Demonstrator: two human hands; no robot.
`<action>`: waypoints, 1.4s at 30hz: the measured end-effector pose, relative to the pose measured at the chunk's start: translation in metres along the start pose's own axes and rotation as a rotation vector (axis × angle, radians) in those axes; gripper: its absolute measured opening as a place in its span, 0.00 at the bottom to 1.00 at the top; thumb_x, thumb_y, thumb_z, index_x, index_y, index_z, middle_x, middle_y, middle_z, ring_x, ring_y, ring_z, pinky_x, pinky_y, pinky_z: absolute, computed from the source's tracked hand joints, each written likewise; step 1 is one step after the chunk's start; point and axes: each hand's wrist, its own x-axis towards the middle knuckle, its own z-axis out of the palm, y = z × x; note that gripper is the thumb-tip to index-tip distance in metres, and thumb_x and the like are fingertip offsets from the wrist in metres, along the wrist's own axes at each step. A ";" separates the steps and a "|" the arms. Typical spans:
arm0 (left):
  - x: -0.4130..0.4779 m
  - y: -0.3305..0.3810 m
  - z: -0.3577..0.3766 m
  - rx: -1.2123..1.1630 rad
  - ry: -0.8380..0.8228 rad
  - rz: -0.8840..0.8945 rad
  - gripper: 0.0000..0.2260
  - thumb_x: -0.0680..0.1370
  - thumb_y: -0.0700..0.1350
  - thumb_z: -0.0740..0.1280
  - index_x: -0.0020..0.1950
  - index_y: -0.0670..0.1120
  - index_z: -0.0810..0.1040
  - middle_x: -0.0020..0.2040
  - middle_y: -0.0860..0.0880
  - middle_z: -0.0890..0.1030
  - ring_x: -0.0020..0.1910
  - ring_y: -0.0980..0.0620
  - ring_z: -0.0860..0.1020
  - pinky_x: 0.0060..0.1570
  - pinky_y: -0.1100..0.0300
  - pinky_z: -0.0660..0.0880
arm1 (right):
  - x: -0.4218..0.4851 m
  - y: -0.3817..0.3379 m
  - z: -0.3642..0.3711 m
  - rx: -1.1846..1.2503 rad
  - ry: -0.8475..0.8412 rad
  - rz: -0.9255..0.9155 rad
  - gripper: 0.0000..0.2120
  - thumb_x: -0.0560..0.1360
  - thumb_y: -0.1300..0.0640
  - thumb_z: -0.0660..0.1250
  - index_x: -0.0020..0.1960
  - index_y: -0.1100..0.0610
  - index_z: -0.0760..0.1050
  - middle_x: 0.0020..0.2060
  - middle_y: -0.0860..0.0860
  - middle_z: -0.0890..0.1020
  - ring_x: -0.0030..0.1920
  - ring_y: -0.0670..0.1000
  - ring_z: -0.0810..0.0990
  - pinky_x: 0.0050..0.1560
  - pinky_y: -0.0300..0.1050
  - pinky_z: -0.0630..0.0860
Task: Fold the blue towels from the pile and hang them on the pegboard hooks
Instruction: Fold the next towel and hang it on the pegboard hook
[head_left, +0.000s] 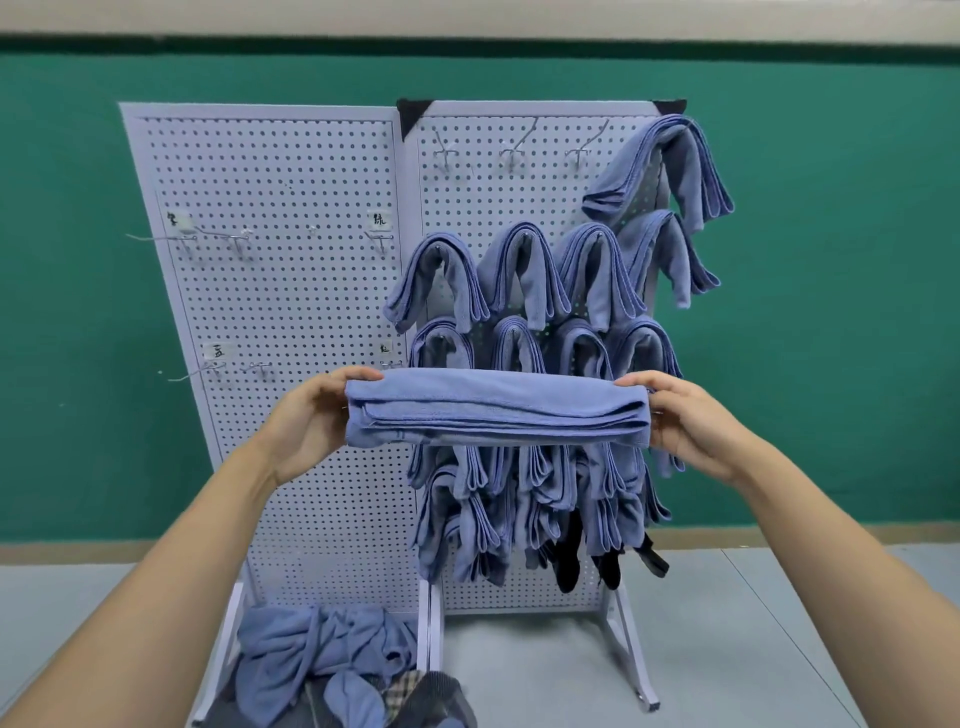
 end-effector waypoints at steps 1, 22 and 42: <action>0.002 0.002 0.001 -0.001 0.008 -0.010 0.17 0.79 0.44 0.52 0.46 0.46 0.81 0.51 0.46 0.81 0.44 0.48 0.79 0.46 0.53 0.75 | 0.000 -0.002 0.000 0.012 0.012 0.007 0.15 0.80 0.63 0.54 0.49 0.57 0.79 0.40 0.55 0.79 0.34 0.50 0.77 0.39 0.45 0.78; 0.021 -0.055 0.070 0.391 0.246 -0.257 0.16 0.74 0.25 0.64 0.54 0.41 0.80 0.50 0.44 0.76 0.43 0.47 0.74 0.38 0.59 0.72 | 0.003 -0.090 0.042 0.140 0.106 -0.092 0.07 0.78 0.66 0.61 0.50 0.57 0.75 0.40 0.55 0.80 0.32 0.49 0.81 0.37 0.42 0.82; 0.031 -0.039 0.167 0.652 0.386 0.442 0.18 0.75 0.31 0.64 0.61 0.46 0.76 0.47 0.52 0.78 0.40 0.56 0.76 0.35 0.71 0.72 | -0.006 -0.093 0.033 0.364 0.215 -0.127 0.07 0.79 0.65 0.62 0.55 0.64 0.74 0.48 0.60 0.81 0.35 0.51 0.84 0.33 0.40 0.80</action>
